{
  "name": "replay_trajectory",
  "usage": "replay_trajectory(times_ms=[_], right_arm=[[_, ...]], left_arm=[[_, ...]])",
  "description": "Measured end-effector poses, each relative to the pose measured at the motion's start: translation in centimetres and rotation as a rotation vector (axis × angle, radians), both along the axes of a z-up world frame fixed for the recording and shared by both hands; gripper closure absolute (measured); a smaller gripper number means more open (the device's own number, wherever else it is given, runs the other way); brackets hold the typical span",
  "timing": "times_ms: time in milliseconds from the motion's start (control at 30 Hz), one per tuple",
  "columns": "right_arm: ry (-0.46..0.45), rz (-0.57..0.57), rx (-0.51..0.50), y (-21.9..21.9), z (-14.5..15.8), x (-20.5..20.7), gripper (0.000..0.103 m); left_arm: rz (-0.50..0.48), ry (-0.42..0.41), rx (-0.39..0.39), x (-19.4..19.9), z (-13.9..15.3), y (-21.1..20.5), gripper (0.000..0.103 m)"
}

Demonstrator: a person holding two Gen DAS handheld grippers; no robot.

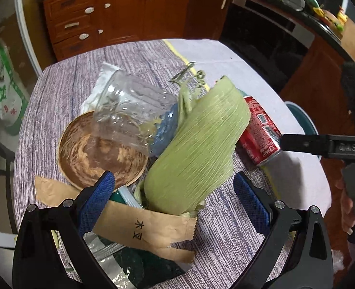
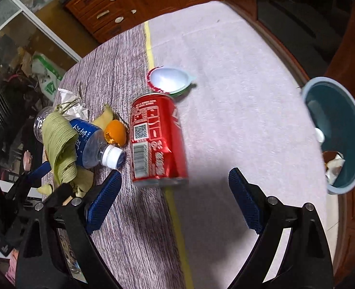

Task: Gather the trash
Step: 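Grasp the corn husks with the left tool while the right tool grasps the red cola can, then carry the corn husks and cola can over the teal bin and open both tools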

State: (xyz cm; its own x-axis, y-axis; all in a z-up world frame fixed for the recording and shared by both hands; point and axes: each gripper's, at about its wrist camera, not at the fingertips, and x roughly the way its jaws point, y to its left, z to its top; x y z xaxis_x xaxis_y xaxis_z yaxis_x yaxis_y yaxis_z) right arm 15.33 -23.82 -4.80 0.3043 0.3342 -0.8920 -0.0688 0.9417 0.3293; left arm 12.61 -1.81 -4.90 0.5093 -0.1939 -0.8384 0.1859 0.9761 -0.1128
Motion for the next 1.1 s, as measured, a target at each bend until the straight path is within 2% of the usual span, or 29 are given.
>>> replay_trajectory(times_ms=[167, 233, 300, 333, 400, 467, 500, 567, 667, 800, 1033, 1100], right_arm=[[-0.022, 0.019, 0.003, 1.4, -0.9, 1.6, 0.017], [-0.022, 0.026, 0.011, 1.8, -1.2, 2.0, 0.025], [-0.007, 0.039, 0.029, 2.2, -1.6, 2.3, 0.043], [0.003, 0.045, 0.033, 2.3, -1.9, 2.3, 0.047], [-0.005, 0.049, 0.036, 2.4, -1.9, 2.2, 0.047], [-0.008, 0.059, 0.032, 2.4, -1.8, 1.8, 0.047], [-0.007, 0.061, 0.032, 2.3, -1.7, 1.7, 0.047], [-0.006, 0.063, 0.033, 1.9, -1.6, 1.2, 0.047], [-0.007, 0.062, 0.037, 1.3, -1.4, 0.6, 0.047], [-0.014, 0.06, 0.045, 0.6, -0.9, -0.3, 0.047], [-0.042, 0.014, 0.077, -2.3, 0.2, -2.1, 0.047], [-0.054, -0.005, 0.085, -3.5, 0.6, -2.7, 0.047]], left_arm=[[-0.004, 0.003, 0.002, 0.5, -0.2, -0.3, 0.004], [-0.007, 0.006, 0.008, 0.8, -0.4, -0.6, 0.004], [-0.014, 0.007, 0.013, 0.9, -0.5, -0.9, 0.005], [-0.022, 0.003, 0.018, 0.8, -0.5, -1.1, 0.009], [-0.035, 0.0, 0.039, 0.6, -0.6, -1.5, 0.013], [-0.055, -0.002, 0.064, 0.4, -0.8, -2.1, 0.033], [-0.058, -0.006, 0.081, 0.3, -0.8, -2.3, 0.038], [-0.076, -0.001, 0.101, 0.2, -0.9, -2.8, 0.059], [-0.097, 0.003, 0.089, -0.3, -0.7, -3.2, 0.067], [-0.139, -0.008, 0.063, -1.2, 0.7, -4.0, 0.07], [-0.154, -0.021, -0.095, -1.3, 4.7, -4.3, 0.071], [-0.153, -0.025, -0.119, -1.0, 5.5, -4.4, 0.071]])
